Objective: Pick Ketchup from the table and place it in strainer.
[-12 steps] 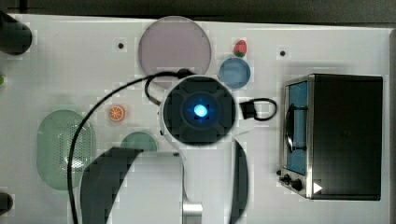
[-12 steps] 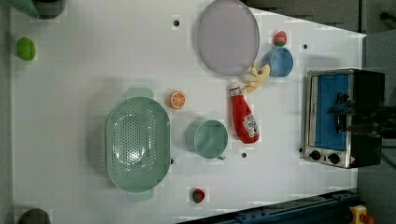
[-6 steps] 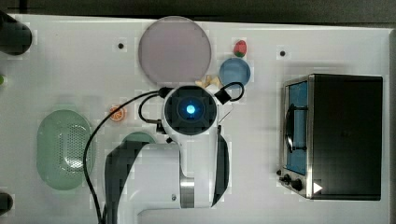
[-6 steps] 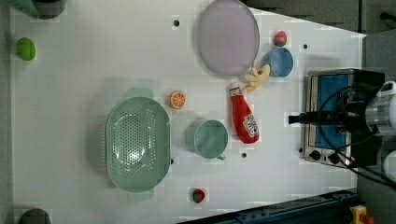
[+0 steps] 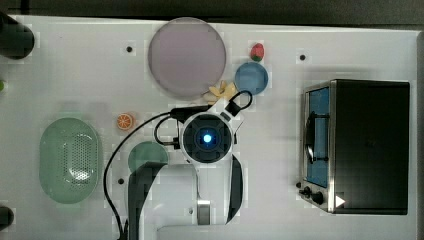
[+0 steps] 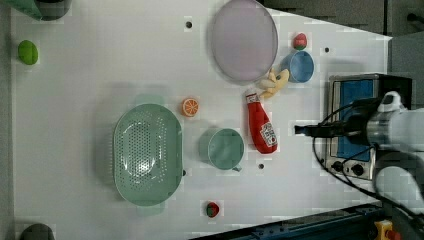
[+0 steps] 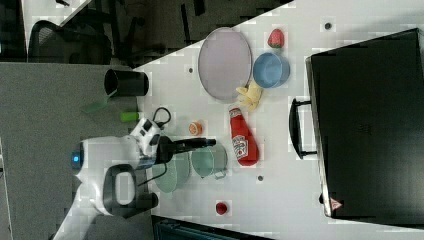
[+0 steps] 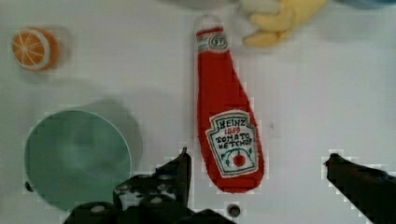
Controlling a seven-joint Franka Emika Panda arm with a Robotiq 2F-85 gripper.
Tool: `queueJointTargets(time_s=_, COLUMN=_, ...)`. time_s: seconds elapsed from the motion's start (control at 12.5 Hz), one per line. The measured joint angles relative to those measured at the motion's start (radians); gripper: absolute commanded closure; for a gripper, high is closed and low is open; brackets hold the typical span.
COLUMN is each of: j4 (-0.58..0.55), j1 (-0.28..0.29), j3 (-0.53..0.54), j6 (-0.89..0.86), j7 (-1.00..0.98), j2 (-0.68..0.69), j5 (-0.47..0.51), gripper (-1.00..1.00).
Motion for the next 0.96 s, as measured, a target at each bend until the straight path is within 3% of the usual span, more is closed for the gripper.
queueJointTargets(time_s=0.56, j4=-0.053, j1=-0.006, j3=0.000, j6=0.273, j7=-0.027, j2=0.320, j5=-0.013, gripper=-1.00)
queueJointTargets(time_s=0.96, j4=-0.070, j1=0.003, j3=-0.020, j6=0.393, j7=-0.033, j2=0.423, j5=-0.014, gripper=-1.00)
